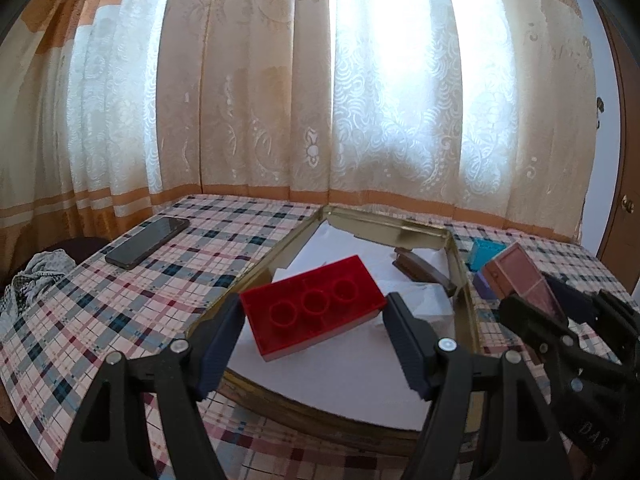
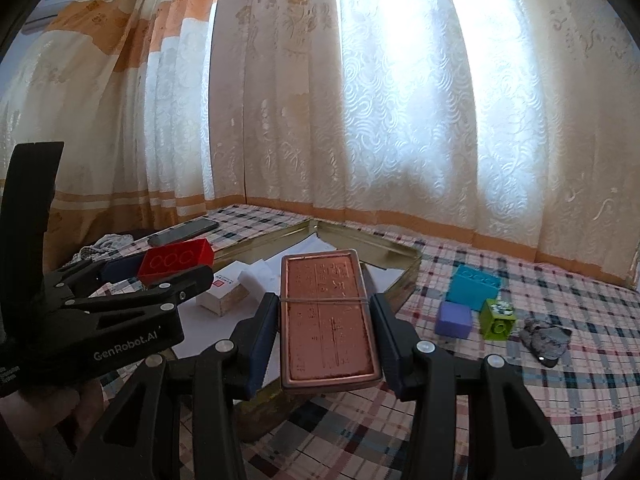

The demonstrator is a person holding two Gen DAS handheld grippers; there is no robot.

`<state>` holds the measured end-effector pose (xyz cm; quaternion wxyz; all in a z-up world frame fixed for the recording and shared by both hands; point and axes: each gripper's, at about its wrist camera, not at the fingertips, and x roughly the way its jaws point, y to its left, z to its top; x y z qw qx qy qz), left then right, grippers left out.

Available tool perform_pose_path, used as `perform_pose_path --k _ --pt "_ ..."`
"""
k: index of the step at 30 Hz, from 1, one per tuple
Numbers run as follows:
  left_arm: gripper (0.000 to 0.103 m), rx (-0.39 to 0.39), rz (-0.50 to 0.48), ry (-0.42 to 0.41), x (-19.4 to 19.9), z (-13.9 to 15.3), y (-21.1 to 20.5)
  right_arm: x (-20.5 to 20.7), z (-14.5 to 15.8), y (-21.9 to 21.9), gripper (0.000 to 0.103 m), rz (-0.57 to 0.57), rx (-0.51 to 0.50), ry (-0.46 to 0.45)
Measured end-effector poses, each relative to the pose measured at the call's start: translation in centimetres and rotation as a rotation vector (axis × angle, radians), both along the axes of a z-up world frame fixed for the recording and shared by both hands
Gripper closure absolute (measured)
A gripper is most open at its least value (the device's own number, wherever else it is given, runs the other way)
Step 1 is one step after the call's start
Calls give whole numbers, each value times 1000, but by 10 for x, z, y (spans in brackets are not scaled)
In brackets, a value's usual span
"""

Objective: Organize rigid objects
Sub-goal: 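Carry the red brick and copper card case toward the gold tray with both grippers, then lower the red brick and copper card case into the tray and open both grippers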

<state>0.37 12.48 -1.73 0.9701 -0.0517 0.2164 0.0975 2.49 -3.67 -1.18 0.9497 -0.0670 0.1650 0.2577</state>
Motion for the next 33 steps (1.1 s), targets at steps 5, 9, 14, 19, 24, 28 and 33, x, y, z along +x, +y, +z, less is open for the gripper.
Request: perform_pose_path --k 5,9,14,19,24,28,33 --pt "31 20 -24 46 15 3 4 19 -1 11 54 16 3 65" --pt "31 46 -29 80 29 5 5 34 3 18 54 29 11 106" --pt "31 60 -18 122 42 2 10 52 9 34 54 55 -5 130" --pt "31 51 5 146 48 -3 20 67 3 47 53 83 -21 182" --pt "20 42 35 151 48 -5 26 72 0 49 50 116 6 224" --pt "7 28 64 152 46 -4 31 67 6 43 33 96 23 201" --pt "3 45 46 142 42 1 19 58 13 32 28 91 24 184"
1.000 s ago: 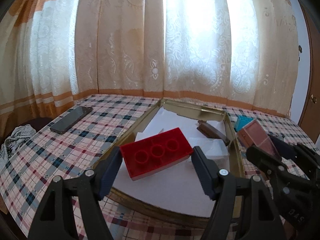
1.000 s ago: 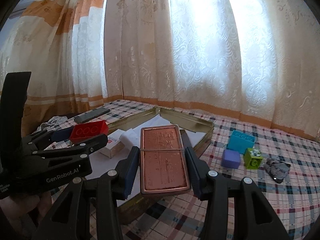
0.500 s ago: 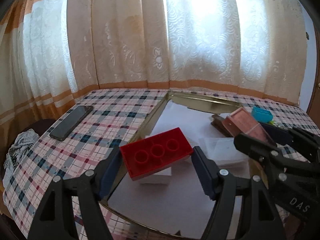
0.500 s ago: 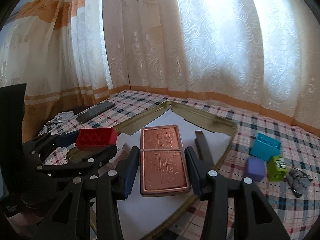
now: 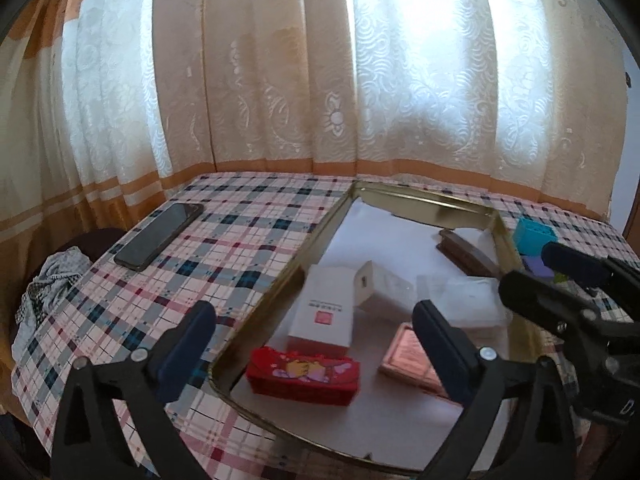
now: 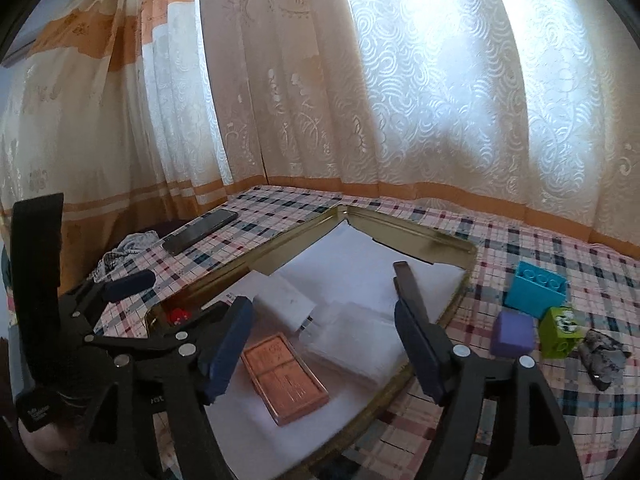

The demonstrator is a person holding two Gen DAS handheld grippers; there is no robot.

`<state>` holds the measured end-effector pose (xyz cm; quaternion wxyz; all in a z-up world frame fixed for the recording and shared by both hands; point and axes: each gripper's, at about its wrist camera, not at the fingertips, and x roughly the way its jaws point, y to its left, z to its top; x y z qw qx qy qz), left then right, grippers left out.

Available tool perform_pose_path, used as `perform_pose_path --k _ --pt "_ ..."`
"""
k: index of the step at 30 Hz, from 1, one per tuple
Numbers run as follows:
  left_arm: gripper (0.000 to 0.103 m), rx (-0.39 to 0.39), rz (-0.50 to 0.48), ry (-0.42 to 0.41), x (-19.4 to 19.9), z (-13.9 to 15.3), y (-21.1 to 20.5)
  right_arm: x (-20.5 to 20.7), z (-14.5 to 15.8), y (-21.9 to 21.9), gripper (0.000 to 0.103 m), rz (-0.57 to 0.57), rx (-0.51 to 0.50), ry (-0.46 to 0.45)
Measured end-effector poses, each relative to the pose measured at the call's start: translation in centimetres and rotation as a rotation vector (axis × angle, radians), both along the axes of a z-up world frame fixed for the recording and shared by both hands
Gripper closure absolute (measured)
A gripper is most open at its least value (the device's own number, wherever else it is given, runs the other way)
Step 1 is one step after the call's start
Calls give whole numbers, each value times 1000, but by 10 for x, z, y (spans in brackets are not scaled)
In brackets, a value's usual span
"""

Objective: Organize rigid objects
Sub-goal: 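Lower the red brick and copper card case into the tray and open both grippers, then withdraw both grippers from the tray, moving the right toward the grey sequined pouch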

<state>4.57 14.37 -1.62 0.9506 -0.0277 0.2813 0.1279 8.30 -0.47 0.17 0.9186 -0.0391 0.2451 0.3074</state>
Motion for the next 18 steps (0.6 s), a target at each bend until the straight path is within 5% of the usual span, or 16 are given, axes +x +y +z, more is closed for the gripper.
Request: perform_pose_path --k 8,18 --pt "0 -8 -107 -28 1 16 -48 -4 8 -64 27 -92 -45 -25" --pt "0 4 -269 34 41 10 -146 37 -1 -178 27 -393 -84 38"
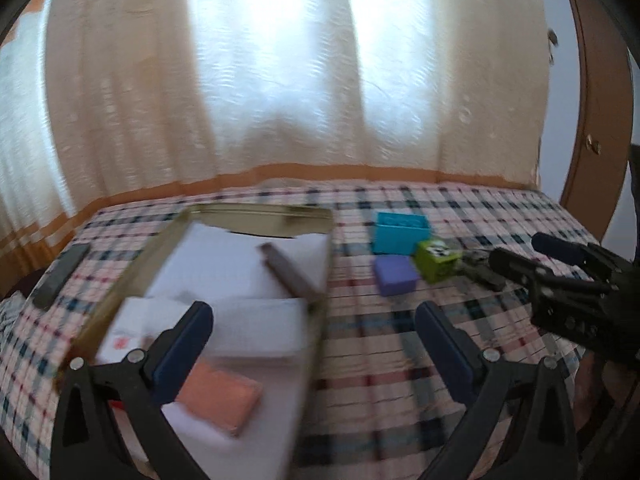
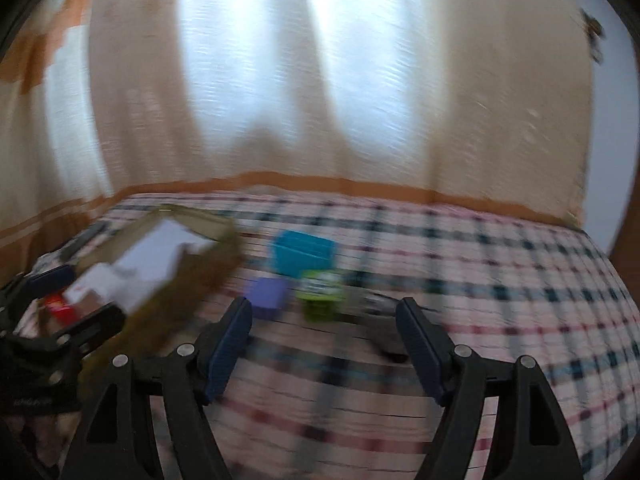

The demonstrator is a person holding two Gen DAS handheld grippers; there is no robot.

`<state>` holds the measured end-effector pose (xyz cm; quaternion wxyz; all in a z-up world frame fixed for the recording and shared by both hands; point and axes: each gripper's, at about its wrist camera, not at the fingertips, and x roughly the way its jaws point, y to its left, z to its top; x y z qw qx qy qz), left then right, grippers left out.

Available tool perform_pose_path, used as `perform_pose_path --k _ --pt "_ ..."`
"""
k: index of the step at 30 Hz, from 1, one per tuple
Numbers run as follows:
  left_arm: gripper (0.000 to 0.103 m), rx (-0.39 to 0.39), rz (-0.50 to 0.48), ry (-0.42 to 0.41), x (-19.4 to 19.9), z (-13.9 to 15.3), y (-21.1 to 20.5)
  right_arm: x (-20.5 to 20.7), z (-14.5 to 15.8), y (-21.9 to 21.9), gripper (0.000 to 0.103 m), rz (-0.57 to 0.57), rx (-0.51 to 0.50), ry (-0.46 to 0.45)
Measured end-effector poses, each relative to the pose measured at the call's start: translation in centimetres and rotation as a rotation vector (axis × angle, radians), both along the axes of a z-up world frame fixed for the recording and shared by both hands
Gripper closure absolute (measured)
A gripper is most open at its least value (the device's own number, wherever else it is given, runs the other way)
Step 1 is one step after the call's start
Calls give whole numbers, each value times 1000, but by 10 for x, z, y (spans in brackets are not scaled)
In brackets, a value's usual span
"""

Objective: Organize rigid objects
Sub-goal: 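Withdraw both grippers from the tray, moving the right toward the grey sequined pouch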

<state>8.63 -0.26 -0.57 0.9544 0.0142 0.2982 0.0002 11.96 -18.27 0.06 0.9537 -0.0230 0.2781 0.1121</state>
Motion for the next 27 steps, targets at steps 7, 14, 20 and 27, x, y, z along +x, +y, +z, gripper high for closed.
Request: perform_pose_path --k 7,14,20,27 --pt "1 7 -43 50 34 -5 -43 39 -18 -39 27 -81 -28 114" --pt "1 49 -33 78 51 -16 -52 53 -32 -37 27 -39 4 172" --pt "1 54 -35 89 57 -21 -53 67 -43 -30 27 -57 -33 208" --pt "1 72 -54 115 72 -29 -64 82 -50 -36 35 -64 0 274"
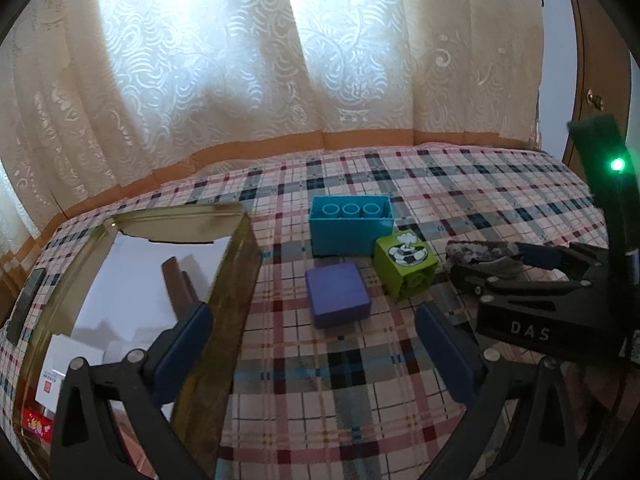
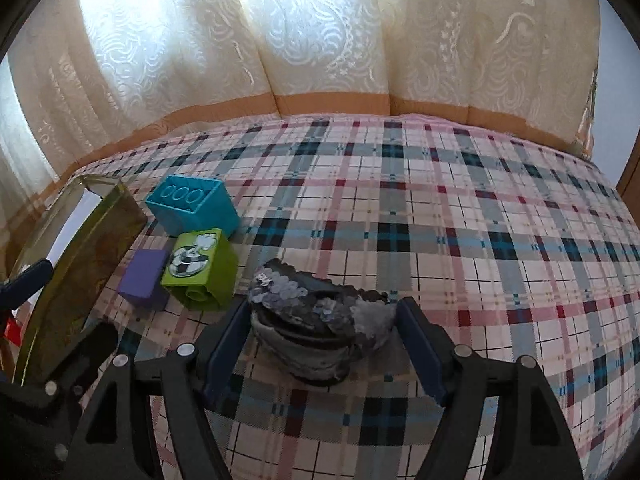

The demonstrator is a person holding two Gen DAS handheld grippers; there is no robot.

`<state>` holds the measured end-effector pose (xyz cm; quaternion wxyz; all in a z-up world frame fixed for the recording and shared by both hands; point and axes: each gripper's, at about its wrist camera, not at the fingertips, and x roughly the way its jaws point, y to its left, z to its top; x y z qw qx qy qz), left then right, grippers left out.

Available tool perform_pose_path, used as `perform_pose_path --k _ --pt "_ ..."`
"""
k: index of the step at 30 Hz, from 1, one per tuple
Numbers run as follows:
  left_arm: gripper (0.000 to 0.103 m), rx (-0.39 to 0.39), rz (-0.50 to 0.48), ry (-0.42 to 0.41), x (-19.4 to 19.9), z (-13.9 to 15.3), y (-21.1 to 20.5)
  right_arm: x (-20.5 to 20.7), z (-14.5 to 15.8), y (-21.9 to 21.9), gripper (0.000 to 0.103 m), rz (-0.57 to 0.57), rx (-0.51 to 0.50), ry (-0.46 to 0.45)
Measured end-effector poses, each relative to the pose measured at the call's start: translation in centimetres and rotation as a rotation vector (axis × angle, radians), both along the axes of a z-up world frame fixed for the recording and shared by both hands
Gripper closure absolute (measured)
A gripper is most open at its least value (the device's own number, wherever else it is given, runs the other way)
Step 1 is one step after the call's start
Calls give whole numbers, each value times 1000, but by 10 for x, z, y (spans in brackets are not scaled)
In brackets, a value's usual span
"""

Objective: Organize rigid objects
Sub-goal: 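Withdraw both grippers from the tray, moving the right toward the grey sequined pouch, then grasp the grey sequined pouch with the right gripper while the left grasps the green printed block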

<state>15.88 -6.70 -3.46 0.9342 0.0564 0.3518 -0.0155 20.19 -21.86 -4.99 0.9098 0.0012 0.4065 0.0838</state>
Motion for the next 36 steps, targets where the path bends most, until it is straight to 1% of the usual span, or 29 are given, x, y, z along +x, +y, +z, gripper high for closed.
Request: perform_pose_path --k 4,8,12,14,16,18,21,22,23,25,27,28,29,30,31,32,33,36 --pt "1 -2 -8 6 3 -2 -4 -3 0 2 36 11 -38 -12" --pt "1 -5 -17 -6 2 0 -10 -11 1 -4 36 -11 -61 -21" --pt "1 -22 -22 -4 7 1 -19 -14 1 -29 36 -80 -24 -15" --pt "1 -25 -29 1 11 -1 -26 -15 1 -39 36 -103 6 -11" --pt "1 -19 -21 12 17 -5 -32 -17 2 -46 36 -119 14 -13" --pt "5 -20 -23 23 23 -8 -38 -19 2 -49 36 -137 5 -17" --pt "8 -15 -33 29 30 -9 -48 -20 2 -54 36 -155 8 -17" --pt "10 -9 -34 27 32 -10 -52 -19 1 -54 36 -158 8 -17" --pt "15 -7 -35 31 36 -11 -54 -20 1 -56 36 -169 9 -17" --pt "22 -9 -39 57 42 -13 -58 -18 0 -58 36 -171 24 -15" --pt "36 -23 -45 72 46 -14 -59 -18 1 -59 36 -176 25 -16" --pt "40 -24 -45 71 46 -14 -61 -17 0 -59 36 -176 23 -16" --pt "46 -25 -51 71 47 -14 -63 -17 0 -58 35 -175 20 -16" --pt "50 -25 -63 75 48 -14 -66 -17 0 -58 35 -175 18 -16" --pt "53 -27 -77 83 48 -15 -68 -17 0 -58 35 -175 20 -17" --pt "60 -32 -93 95 49 -16 -71 -18 0 -58 35 -176 21 -17" --pt "72 -39 -107 108 50 -17 -73 -18 0 -58 35 -177 22 -16" --pt "72 -46 -110 113 50 -18 -74 -17 1 -59 35 -178 22 -19"
